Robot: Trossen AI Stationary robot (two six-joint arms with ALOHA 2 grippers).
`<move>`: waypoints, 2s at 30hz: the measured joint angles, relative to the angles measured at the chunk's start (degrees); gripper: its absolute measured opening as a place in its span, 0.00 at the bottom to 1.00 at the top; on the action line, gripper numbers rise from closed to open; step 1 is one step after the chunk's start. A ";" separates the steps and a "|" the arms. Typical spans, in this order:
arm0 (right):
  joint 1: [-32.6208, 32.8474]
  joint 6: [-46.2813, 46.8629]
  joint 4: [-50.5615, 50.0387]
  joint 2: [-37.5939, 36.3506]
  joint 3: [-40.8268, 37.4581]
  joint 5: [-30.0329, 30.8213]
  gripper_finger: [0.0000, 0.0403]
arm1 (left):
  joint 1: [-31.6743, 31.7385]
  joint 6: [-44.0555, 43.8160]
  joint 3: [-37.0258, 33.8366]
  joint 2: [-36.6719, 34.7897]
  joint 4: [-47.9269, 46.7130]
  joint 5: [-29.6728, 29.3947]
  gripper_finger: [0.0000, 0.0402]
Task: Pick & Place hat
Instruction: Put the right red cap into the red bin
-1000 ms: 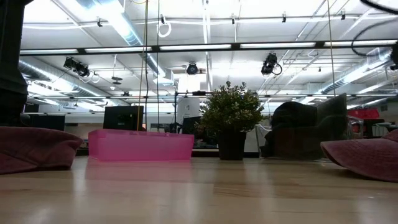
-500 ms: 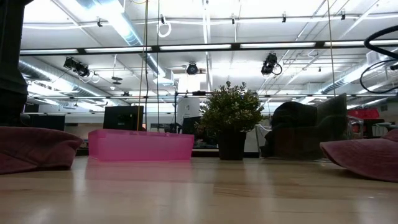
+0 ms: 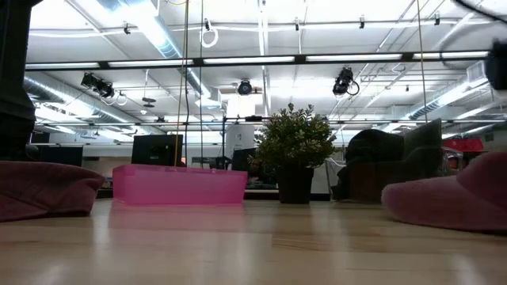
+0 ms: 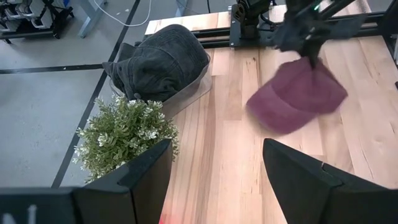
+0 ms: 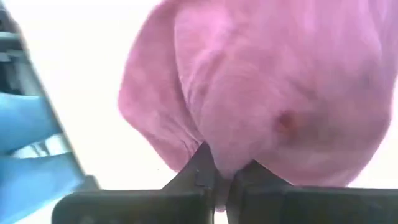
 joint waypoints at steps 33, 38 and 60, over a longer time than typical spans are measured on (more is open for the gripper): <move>-11.68 -40.78 7.66 -0.17 47.19 10.79 0.00 | -0.37 3.43 0.00 0.00 0.17 0.61 0.63; -14.82 -46.70 19.71 -0.28 47.58 7.56 0.00 | -0.39 7.00 0.00 0.00 4.00 0.62 0.63; -27.29 -45.76 55.91 6.50 47.60 -21.17 0.00 | 3.57 22.53 0.00 0.00 39.08 14.13 0.63</move>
